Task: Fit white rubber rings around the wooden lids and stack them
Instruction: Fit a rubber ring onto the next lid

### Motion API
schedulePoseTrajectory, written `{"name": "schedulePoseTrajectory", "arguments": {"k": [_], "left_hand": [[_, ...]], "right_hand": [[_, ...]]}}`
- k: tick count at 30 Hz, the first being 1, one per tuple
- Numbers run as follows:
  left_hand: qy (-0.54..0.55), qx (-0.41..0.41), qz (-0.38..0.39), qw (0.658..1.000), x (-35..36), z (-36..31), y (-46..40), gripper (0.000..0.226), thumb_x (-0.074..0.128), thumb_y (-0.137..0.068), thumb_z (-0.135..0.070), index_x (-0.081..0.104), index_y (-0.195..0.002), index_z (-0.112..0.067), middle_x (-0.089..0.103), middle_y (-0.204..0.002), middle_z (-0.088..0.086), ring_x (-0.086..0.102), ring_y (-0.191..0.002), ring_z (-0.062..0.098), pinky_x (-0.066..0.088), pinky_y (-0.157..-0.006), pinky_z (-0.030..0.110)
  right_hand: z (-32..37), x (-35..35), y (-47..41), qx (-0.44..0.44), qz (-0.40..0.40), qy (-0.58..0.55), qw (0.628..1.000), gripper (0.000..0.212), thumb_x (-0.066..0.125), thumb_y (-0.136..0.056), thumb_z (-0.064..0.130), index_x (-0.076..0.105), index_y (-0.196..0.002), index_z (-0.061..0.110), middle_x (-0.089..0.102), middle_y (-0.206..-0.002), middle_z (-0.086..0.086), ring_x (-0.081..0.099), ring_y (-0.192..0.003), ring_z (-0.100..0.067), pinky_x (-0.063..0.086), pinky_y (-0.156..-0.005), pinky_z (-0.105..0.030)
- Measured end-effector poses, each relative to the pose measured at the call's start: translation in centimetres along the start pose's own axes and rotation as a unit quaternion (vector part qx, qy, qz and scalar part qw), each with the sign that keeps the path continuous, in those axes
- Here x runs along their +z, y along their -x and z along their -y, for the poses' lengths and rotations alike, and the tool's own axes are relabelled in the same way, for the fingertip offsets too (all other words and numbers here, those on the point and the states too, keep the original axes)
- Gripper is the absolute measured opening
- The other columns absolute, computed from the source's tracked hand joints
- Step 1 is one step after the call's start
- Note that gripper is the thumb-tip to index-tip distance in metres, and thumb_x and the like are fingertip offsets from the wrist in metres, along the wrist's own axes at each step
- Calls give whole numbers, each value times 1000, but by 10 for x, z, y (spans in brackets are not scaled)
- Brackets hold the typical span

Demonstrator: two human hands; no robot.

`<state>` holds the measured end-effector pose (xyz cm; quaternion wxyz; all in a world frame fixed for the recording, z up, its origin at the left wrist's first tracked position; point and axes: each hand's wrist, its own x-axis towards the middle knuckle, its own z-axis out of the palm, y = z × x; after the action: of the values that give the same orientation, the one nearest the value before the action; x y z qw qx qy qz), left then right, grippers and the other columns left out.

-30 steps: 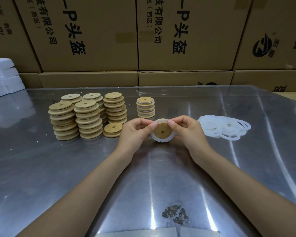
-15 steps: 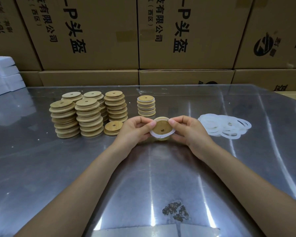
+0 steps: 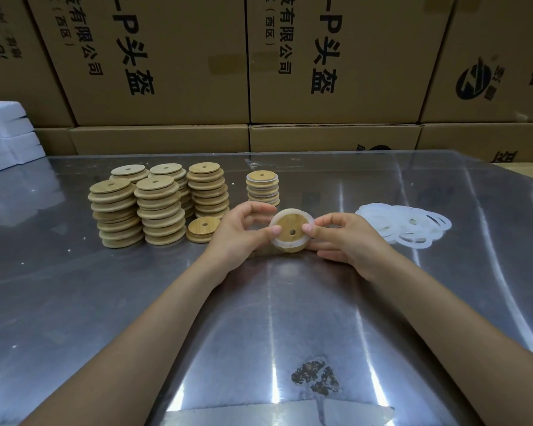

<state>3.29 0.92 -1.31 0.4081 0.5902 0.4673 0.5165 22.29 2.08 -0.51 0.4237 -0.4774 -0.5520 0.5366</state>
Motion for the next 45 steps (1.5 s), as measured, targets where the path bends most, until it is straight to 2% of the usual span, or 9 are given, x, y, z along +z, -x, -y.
{"name": "schedulePoseTrajectory", "arguments": {"k": [10,14,18,25,29,33,35,40,45], "left_hand": [[-195,45,46,979,0,-1,1,27,78,-76,-15,67,-101,-16,73,-94,-2,66,-88,3,49,-83,16],[-106,5,31,994,3,-1,2,22,75,-78,-7,63,-98,-7,71,-97,15,67,-86,17,53,-81,29],[30,-41,36,998,7,-3,5,22,70,-81,-2,62,-101,-4,69,-88,11,68,-69,8,53,-60,17],[36,-27,32,998,4,1,5,18,70,-80,-5,60,-93,-11,70,-96,12,69,-84,19,56,-71,25],[-114,42,31,992,6,-1,4,28,77,-75,-4,58,-94,-11,70,-96,11,67,-89,22,54,-85,38],[-236,87,16,968,12,0,6,30,82,-70,-21,67,-95,-25,69,-80,-5,63,-71,7,52,-65,32],[-219,80,9,972,12,-1,6,24,82,-69,-21,67,-86,-29,66,-71,-5,58,-59,5,48,-58,32],[-141,80,21,987,12,-5,5,45,76,-66,-26,68,-109,-17,70,-97,18,64,-84,44,54,-68,58],[-57,76,18,995,13,-3,6,33,78,-73,-2,68,-101,-17,70,-88,6,63,-78,17,53,-74,37]], "right_hand": [[-4,-1,-4,-27,-7,-63,998,13,75,-77,25,69,-85,15,75,-88,-2,71,-85,-13,55,-77,-26],[-2,-2,-6,1,30,-128,991,11,70,-81,20,67,-88,12,75,-83,0,71,-80,-6,53,-64,-14],[4,-3,-5,2,48,-198,979,12,66,-82,17,66,-91,9,75,-85,-3,72,-81,-9,53,-63,-14],[4,10,1,-105,-65,-13,992,15,74,-80,28,61,-75,22,72,-75,5,70,-74,-8,57,-62,-23],[0,15,1,-203,-82,74,973,15,73,-82,18,61,-75,23,69,-69,6,64,-66,-8,53,-62,-28],[-3,24,3,-264,-71,158,949,14,75,-78,16,66,-72,25,73,-80,4,69,-80,-10,55,-80,-39],[-1,25,3,-252,-59,115,959,17,74,-80,9,66,-71,22,74,-87,-1,70,-85,-14,55,-85,-41],[4,24,5,-185,0,-52,981,12,61,-87,0,58,-77,7,71,-100,-13,68,-85,-15,54,-84,-29],[7,24,5,-216,-5,-26,976,12,65,-85,2,61,-77,11,73,-90,-5,68,-83,-16,55,-83,-37]]}}
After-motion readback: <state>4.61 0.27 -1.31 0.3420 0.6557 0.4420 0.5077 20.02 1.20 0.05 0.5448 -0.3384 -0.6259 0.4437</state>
